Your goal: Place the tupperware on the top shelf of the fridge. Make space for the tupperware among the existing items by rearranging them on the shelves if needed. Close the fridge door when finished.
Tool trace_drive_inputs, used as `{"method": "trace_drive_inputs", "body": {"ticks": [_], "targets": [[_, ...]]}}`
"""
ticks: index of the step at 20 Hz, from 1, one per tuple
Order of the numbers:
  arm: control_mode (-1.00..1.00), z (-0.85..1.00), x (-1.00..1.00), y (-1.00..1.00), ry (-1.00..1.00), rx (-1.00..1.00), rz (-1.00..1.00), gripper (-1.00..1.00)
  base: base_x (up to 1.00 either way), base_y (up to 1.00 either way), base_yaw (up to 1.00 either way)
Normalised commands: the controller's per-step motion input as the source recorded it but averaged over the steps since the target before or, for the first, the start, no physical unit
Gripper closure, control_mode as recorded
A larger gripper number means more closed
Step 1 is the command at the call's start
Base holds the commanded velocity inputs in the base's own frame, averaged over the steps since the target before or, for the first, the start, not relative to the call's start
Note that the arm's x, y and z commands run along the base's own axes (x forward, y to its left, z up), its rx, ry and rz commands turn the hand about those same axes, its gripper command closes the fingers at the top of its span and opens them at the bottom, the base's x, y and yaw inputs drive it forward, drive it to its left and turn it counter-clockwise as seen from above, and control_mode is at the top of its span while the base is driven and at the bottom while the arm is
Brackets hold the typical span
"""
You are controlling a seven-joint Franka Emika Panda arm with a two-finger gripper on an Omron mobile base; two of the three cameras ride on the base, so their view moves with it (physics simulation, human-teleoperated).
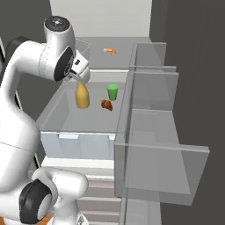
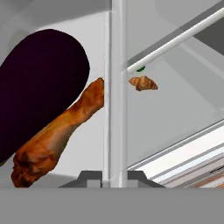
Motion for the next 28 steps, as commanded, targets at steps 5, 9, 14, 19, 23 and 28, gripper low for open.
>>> {"method": "trace_drive_inputs", "body": {"ticks": [5, 9, 14, 19, 23, 28], "targets": [[-1.0, 0.0, 0.64, 0.0, 0.0, 0.0, 0.0, 1.0, 0.0, 0.0, 0.0], [-1.0, 0.0, 0.62, 0.0, 0.0, 0.0, 0.0, 1.0, 0.0, 0.0, 0.0], [-1.0, 0.0, 0.61, 0.0, 0.0, 0.0, -0.01, 1.0, 0.0, 0.0, 0.0], [-1.0, 0.0, 0.58, 0.0, 0.0, 0.0, -0.01, 1.0, 0.0, 0.0, 0.0], [-1.0, 0.0, 0.51, 0.0, 0.0, 0.0, 0.0, -1.0, 0.0, 0.0, 0.0], [-1.0, 0.0, 0.38, 0.04, -0.03, -0.02, 0.0, -1.0, 0.0, 0.0, 0.0]]}}
